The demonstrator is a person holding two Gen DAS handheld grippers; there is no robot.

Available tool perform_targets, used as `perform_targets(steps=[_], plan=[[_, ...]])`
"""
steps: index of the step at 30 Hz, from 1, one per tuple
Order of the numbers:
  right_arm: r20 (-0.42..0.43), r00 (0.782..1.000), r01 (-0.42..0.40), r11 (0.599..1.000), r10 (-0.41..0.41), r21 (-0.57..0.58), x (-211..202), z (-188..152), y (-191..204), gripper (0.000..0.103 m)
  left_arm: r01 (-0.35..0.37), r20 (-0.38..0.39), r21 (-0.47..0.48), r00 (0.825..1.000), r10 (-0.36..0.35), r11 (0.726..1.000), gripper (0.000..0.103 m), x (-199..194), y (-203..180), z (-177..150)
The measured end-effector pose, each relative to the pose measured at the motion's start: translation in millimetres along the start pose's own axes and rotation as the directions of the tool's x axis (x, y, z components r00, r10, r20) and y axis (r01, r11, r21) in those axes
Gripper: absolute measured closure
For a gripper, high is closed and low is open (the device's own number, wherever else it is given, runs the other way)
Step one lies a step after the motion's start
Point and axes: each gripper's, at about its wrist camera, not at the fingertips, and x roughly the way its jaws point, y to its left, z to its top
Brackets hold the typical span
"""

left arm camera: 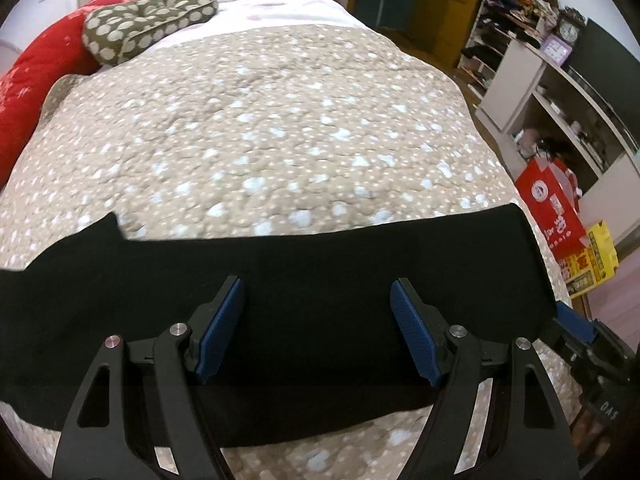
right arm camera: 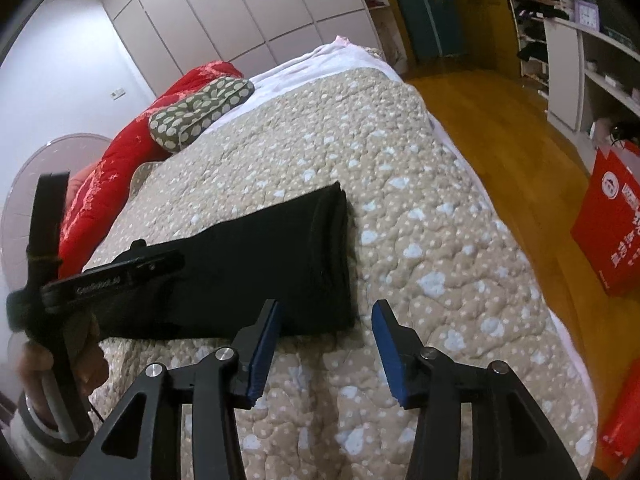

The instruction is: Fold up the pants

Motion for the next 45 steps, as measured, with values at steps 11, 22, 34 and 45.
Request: perform_targets(steps=[11, 22, 34, 45], plan=[[-0.023, 0.999, -0.022, 0.999, 0.022, 0.026, -0.1, -8.5, -11.3, 0.052, 0.107, -0.073, 0.035, 0.992, -0.104, 0.994, 0.023, 18.0, -26.5, 16.1], [0.006, 0.996, -0.084, 0.994, 0.083, 0.066, 7.7, -11.2, -13.3, 0.045, 0.203, -0.122, 0.082, 0.974, -0.192, 0.976, 0.015, 37.3, -52.2, 43.8], [0.05, 0.991, -0.125, 0.989, 0.122, 0.073, 20.2, -7.6, -10.6, 0.04, 0.248, -0.169, 0.232, 0.962, -0.212, 0.94, 0.015, 60.0, -94.4, 52.9], [0.067, 0.986, -0.162, 0.98, 0.155, 0.118, 31.9, 2.1, -11.3, 0.04, 0.34, -0.324, 0.328, 0.917, -0.233, 0.881, 0.022, 75.4, -116.8, 66.3]])
